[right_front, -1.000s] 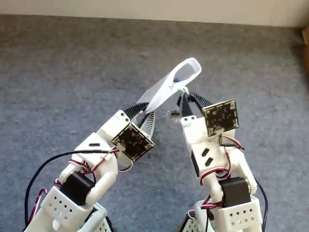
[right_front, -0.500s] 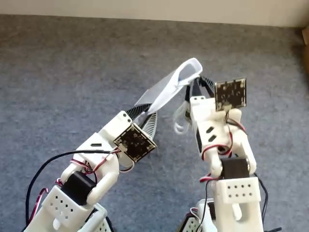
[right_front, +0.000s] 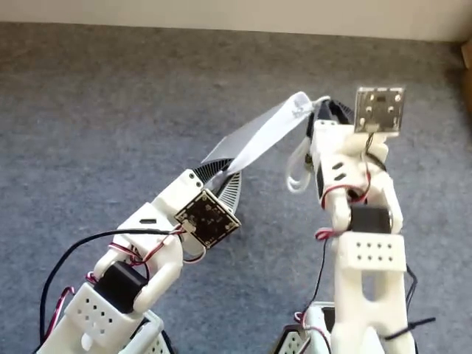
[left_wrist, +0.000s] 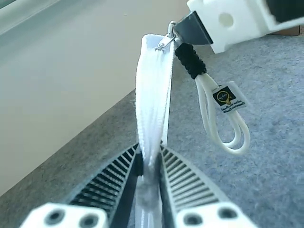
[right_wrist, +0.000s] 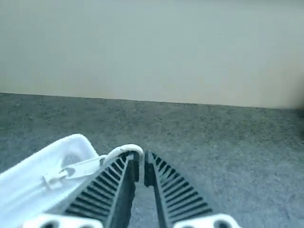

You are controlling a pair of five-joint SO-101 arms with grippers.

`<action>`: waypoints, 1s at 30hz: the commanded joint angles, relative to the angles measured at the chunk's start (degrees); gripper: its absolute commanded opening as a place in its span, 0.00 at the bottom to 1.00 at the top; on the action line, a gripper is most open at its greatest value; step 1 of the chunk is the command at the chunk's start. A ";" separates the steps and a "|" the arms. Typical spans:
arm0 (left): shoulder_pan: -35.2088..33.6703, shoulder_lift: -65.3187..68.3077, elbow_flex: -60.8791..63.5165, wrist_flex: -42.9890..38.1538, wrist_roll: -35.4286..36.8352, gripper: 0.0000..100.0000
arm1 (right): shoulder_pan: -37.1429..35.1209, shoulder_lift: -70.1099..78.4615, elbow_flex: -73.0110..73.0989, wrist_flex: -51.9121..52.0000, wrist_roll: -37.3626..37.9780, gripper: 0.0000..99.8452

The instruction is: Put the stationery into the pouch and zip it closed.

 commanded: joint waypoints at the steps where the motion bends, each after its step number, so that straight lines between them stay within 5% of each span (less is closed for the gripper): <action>1: -0.66 -1.98 -0.84 -0.44 0.44 0.01 | 5.05 8.04 -5.76 -1.54 -0.26 0.01; 10: -0.75 -1.98 -0.84 -0.44 0.44 0.01 | 10.51 14.02 -9.89 -1.27 -5.89 0.01; 21: -0.75 -1.98 -0.84 -0.44 0.44 0.01 | 7.87 10.24 -10.07 6.99 -5.89 0.02; 30: -0.75 -1.98 -0.84 -0.44 0.44 0.01 | 1.71 -10.33 -6.90 18.77 -5.89 0.25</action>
